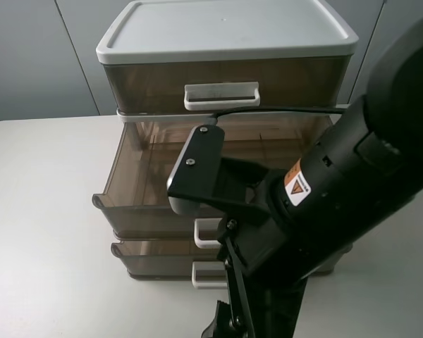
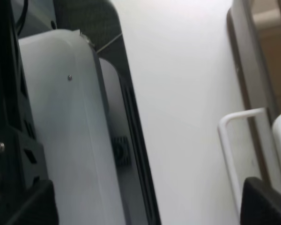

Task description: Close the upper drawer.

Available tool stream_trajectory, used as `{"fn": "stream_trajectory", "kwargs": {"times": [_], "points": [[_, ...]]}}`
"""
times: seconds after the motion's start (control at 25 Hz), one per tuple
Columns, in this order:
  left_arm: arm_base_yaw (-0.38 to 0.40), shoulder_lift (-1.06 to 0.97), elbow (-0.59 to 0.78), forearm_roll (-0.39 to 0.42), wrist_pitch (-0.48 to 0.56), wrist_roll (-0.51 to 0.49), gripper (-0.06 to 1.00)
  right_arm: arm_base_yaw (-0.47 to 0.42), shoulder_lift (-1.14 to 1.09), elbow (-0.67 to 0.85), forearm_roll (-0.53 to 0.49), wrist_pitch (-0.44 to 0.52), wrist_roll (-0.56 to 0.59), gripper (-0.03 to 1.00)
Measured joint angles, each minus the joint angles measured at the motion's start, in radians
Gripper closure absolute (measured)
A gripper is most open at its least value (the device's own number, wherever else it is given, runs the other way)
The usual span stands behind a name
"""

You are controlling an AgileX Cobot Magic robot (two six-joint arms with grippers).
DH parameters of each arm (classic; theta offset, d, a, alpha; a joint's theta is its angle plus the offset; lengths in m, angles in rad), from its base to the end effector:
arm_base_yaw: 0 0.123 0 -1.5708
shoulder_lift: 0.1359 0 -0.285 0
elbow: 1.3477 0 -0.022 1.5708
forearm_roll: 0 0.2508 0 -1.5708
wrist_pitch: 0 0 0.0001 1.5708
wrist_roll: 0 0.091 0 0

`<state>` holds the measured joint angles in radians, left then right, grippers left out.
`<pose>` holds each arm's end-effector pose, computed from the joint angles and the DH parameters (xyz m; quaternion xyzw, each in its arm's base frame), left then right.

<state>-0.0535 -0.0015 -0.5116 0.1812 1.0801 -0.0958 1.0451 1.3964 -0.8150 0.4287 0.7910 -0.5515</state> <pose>-0.0072 0.0149 0.2800 -0.0230 0.8511 0.0515 0.5220 0.1015 0.2285 0.2260 -0.6044 0.7656 0.1998 0.0931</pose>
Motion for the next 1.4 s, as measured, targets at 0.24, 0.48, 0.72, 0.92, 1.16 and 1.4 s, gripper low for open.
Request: {"fn": "stream_trajectory", "kwargs": {"times": [0.24,0.48,0.72,0.92,1.16,1.4], "points": [[0.0,0.0,0.0,0.0,0.0,0.0,0.2,0.0,0.064,-0.002,-0.058,0.002,0.028,0.43],[0.0,0.0,0.0,0.0,0.0,0.0,0.2,-0.027,0.081,-0.002,-0.104,0.005,0.074,0.35],[0.0,0.0,0.0,0.0,0.0,0.0,0.2,-0.098,0.079,-0.002,-0.143,-0.011,0.081,0.28],[0.0,0.0,0.0,0.0,0.0,0.0,0.2,-0.164,0.081,-0.002,-0.239,-0.182,0.081,0.27],[0.0,0.0,0.0,0.0,0.0,0.0,0.2,-0.19,0.087,-0.007,-0.258,-0.29,0.081,0.27],[0.0,0.0,0.0,0.0,0.0,0.0,0.2,-0.24,0.157,-0.072,-0.261,-0.297,0.083,0.27]]}}
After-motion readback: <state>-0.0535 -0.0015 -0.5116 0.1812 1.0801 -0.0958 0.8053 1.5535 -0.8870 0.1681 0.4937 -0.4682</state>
